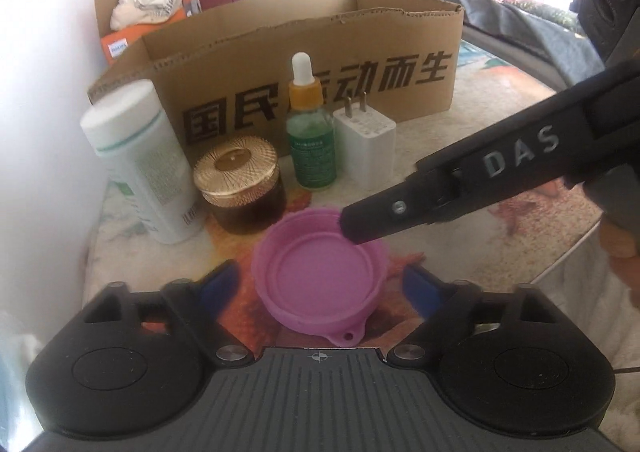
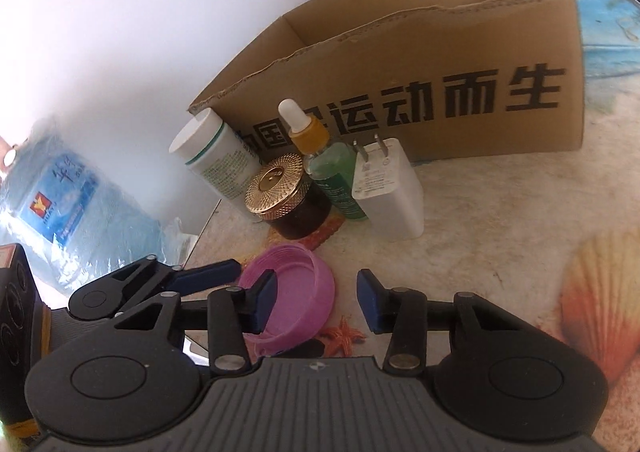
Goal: Organize rigid objects
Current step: 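Move the open right tool back to the pink cup lid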
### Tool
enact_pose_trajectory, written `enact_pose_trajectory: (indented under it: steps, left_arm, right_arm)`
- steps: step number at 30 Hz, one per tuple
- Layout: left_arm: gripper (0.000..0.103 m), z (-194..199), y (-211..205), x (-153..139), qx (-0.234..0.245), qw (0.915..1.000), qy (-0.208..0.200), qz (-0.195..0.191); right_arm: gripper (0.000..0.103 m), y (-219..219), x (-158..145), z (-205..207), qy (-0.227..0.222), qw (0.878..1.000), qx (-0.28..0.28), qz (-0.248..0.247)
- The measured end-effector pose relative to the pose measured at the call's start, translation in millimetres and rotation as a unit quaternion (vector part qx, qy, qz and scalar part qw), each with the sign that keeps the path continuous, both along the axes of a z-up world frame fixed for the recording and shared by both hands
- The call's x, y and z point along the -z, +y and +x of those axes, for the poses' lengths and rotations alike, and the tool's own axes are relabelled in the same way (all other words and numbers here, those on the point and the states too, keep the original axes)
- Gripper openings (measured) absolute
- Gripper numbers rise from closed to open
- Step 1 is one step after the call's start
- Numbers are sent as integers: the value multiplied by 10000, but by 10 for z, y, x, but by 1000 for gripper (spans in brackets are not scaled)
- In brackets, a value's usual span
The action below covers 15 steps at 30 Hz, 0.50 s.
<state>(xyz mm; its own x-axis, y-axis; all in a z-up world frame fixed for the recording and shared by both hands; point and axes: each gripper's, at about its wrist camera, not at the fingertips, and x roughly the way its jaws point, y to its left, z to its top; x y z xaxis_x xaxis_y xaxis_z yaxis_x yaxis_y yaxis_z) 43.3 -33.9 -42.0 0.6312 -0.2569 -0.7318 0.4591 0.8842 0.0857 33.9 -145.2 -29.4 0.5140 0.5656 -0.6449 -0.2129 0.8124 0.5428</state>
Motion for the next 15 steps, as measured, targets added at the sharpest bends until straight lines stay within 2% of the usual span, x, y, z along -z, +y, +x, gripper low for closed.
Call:
enact_pose_trajectory:
  steps: [3,8,15]
  left_arm:
    - [74,-2,18,-7,7,9999,17,-151]
    - [73,-24,-68,-32,199,9992,33,-345]
    - [73,-21,-360,-19,692,9960,135,-542]
  right_arm:
    - [42,39,28,41,18,10000,-88,-9]
    - [41,1,16,22,-14,9998,-91,-204]
    - [41,-312,-21,-128,7,9987,283,-414]
